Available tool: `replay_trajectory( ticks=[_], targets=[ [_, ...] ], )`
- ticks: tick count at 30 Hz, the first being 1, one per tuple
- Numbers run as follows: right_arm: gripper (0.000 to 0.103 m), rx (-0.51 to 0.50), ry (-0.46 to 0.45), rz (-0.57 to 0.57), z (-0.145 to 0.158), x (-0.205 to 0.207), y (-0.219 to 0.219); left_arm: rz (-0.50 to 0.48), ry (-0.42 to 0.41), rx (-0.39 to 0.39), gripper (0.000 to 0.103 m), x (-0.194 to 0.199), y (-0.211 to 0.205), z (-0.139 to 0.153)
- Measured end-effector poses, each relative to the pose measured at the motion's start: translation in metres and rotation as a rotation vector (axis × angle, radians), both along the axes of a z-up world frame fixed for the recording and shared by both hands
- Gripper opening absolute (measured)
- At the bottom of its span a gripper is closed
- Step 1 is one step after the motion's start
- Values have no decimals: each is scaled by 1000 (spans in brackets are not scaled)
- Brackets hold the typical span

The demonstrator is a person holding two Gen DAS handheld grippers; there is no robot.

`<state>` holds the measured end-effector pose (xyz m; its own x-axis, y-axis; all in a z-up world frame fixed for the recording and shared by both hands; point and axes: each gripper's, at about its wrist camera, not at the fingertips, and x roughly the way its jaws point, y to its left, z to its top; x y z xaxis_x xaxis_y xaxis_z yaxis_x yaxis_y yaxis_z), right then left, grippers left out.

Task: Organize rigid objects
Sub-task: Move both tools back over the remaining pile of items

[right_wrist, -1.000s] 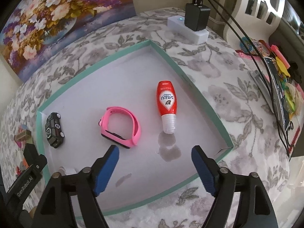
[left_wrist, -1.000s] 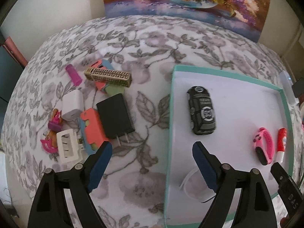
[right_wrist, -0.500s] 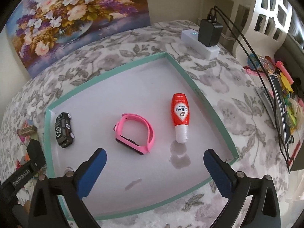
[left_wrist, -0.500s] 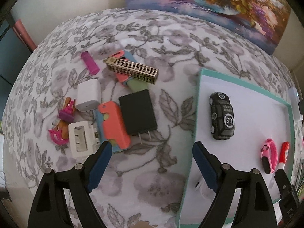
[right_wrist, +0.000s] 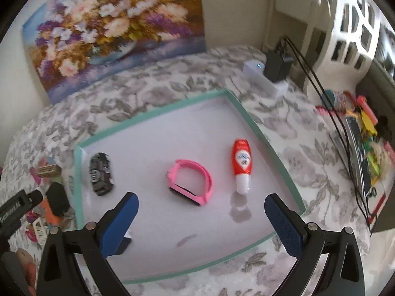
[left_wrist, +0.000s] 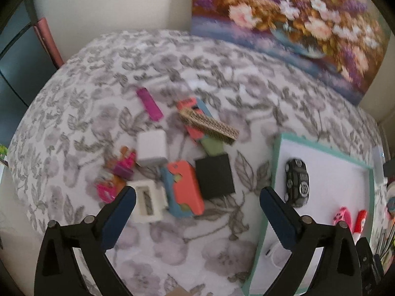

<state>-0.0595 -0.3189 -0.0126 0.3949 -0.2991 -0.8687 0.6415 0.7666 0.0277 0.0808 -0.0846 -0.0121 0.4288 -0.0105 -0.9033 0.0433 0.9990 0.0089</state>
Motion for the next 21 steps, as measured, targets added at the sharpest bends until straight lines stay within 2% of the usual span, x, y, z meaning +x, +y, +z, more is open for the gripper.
replay_trajectory(
  ticks=[11,16,21],
  targets=[
    [103,50,-40,122,1,26,48,125,-94,-23,100,12,59,29],
    [103,94,-76,164,3,39,70,188,-109,-57,100,18,93,35],
    [103,87,-108,225,8,55,102,272,-106,-89,100,22,128,33]
  ],
)
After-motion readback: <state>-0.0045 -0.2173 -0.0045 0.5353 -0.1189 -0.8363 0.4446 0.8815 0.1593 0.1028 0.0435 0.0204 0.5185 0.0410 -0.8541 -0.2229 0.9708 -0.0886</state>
